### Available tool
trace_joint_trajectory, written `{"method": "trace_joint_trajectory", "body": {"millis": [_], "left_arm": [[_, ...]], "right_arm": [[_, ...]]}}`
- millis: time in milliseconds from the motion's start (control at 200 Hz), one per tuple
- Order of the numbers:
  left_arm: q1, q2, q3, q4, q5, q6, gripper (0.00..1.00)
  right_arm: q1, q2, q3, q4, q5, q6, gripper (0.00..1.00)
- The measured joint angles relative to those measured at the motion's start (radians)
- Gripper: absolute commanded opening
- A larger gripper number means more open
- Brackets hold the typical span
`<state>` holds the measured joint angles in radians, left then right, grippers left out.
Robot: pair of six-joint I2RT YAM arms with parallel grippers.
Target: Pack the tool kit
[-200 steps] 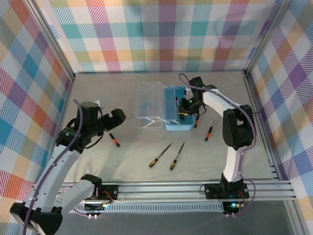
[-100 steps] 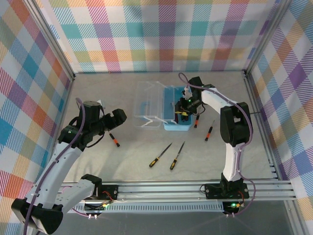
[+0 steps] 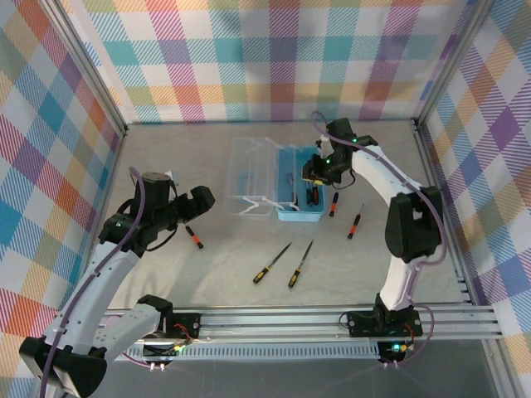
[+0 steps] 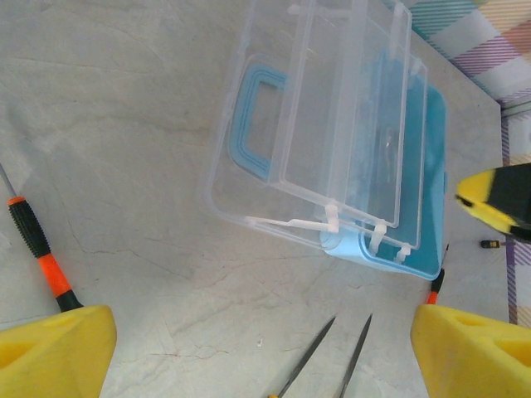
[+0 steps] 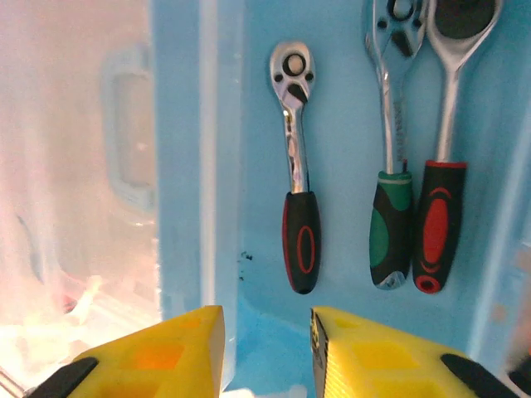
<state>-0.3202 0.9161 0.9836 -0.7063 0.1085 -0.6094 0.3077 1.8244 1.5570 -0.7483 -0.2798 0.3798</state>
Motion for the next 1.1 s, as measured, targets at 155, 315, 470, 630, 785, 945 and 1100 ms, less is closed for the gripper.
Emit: {"method": "trace_joint_trajectory", "body": {"millis": [155, 315, 470, 630, 785, 945, 1100], "left_arm": [[0.000, -0.037, -0.008, -0.006, -0.032, -0.007, 0.90], [0.000, -0.094, -0.043, -0.017, -0.078, -0.032, 0.90], [0.000, -0.138, -0.096, -0.020, -0.084, -0.062, 0.89], [0.000, -0.138, -0.119, -0.011, -0.077, -0.080, 0.89], [0.000, -0.139, -0.137, 0.031, -0.056, -0.094, 0.89], [0.000, -0.138, -0.171, 0.064, -0.027, -0.105, 0.89], [0.000, -0.134, -0.176, 0.087, 0.001, -0.106, 0.89]], "right_arm": [[0.000, -0.212, -0.098, 0.018, 0.115, 0.038, 0.37], [-0.001, -0.433, -0.283, 0.010, 0.312, 0.101, 0.54], [-0.070, -0.500, -0.390, -0.035, 0.494, 0.162, 0.65], [-0.222, -0.426, -0.388, -0.061, 0.584, 0.211, 0.67], [-0.335, -0.254, -0.297, -0.077, 0.649, 0.250, 0.68], [-0.401, -0.040, -0.152, -0.101, 0.697, 0.279, 0.67], [-0.446, 0.100, -0.061, -0.114, 0.698, 0.298, 0.67]]}}
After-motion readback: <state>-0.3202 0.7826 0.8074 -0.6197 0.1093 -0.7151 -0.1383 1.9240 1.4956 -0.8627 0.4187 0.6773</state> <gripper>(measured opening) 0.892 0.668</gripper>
